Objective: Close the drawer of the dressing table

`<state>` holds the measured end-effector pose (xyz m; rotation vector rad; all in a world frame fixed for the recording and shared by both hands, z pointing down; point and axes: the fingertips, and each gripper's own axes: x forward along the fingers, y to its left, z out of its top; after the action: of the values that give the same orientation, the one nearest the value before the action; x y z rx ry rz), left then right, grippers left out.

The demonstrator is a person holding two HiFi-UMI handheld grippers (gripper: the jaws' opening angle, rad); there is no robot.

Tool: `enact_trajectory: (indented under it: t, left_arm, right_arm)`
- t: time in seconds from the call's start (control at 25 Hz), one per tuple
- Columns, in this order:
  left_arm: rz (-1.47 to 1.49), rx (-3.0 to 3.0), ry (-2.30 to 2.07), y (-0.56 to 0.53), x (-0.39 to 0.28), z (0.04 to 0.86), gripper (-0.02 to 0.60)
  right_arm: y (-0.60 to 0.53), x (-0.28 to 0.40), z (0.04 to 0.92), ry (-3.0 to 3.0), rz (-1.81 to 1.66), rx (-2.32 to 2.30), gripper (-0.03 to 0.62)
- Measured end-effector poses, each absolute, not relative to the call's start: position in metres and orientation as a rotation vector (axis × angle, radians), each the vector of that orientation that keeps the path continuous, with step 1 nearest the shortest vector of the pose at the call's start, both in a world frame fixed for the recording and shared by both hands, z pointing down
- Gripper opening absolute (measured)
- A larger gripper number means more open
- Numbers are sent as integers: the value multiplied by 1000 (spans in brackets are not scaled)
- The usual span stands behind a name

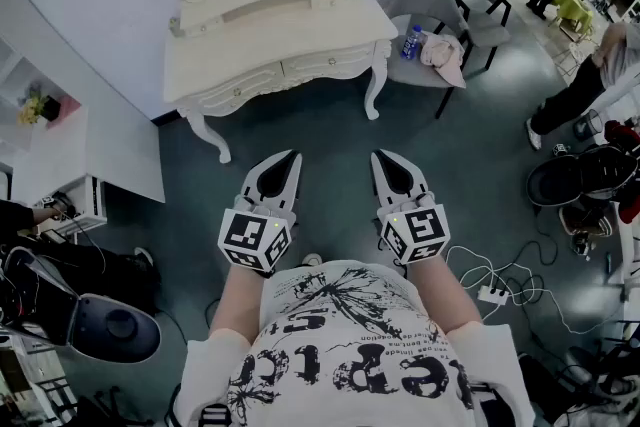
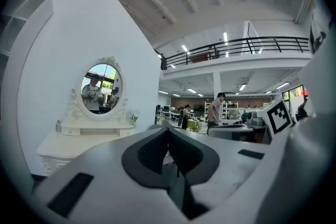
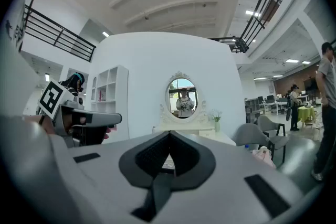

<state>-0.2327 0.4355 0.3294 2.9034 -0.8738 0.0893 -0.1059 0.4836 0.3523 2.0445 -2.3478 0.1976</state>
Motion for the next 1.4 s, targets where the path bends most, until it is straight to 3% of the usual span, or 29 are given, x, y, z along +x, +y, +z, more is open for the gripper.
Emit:
enact_trajectory:
  t: [0.52, 1.04, 1.4]
  left_arm:
    - [107, 2921, -807, 415, -239, 338, 20]
    - [122, 2867, -771, 366, -296, 356, 20]
    - [127, 2828, -797, 336, -287, 371, 19]
  right_arm:
    - [465, -116, 363, -2276, 223, 2105, 17]
    - [424, -162, 378, -2214, 272, 2166, 17]
    - [395, -147, 401, -2185, 338, 2138, 18]
